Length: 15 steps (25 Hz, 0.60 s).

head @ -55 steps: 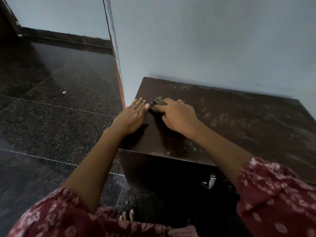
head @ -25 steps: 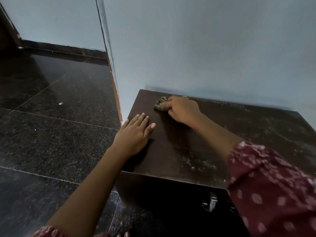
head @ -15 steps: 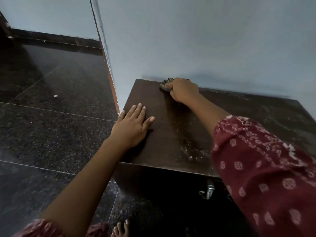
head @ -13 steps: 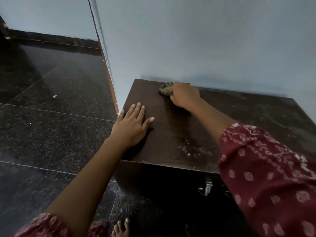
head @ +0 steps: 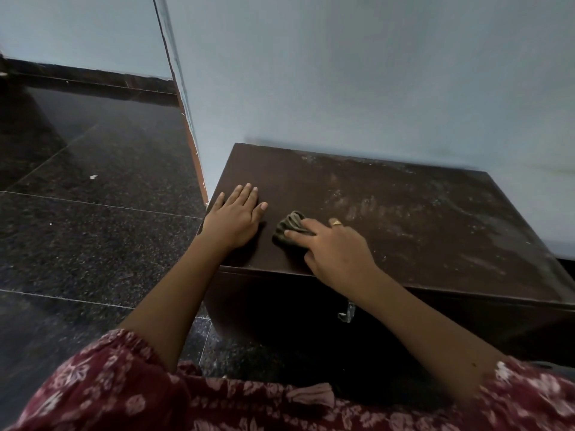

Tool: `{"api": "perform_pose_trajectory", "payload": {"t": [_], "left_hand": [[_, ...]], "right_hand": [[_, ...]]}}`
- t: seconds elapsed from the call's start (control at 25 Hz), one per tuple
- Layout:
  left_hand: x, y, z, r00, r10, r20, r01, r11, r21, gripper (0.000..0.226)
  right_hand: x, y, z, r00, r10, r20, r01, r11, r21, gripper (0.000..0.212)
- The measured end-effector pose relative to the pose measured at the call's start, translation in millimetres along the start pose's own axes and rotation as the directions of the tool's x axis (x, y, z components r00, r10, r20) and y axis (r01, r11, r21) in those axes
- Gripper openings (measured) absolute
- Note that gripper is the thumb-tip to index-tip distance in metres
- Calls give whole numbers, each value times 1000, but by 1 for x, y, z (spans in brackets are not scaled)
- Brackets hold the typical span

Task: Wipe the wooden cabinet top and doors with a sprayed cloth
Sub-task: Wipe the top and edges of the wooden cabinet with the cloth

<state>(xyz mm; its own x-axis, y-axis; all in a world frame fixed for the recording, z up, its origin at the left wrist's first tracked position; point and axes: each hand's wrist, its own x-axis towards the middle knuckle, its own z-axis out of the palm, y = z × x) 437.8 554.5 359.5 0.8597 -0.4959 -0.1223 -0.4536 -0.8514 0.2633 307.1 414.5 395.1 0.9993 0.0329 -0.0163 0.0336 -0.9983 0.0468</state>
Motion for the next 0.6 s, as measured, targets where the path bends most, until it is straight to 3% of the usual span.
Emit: {"api": "perform_pose_trajectory", "payload": {"t": [0.16, 0.24, 0.4, 0.6], "left_hand": [[-1, 10, 4, 999, 33, -11, -33, 999, 23, 58], [1, 16, 5, 998, 55, -25, -54, 998, 19, 59], [7, 23, 8, 998, 66, -21, -65, 997, 46, 59], [15, 21, 10, 997, 40, -67, -37, 998, 51, 57]], "right_hand": [[-33, 4, 5, 992, -100, -72, 98, 995, -33, 48], [-42, 11, 11, 987, -141, -81, 130, 983, -129, 48], [-40, 27, 14, 992, -104, -75, 90, 981, -171, 49], [1, 38, 0, 1000, -23, 1, 23, 998, -51, 47]]}}
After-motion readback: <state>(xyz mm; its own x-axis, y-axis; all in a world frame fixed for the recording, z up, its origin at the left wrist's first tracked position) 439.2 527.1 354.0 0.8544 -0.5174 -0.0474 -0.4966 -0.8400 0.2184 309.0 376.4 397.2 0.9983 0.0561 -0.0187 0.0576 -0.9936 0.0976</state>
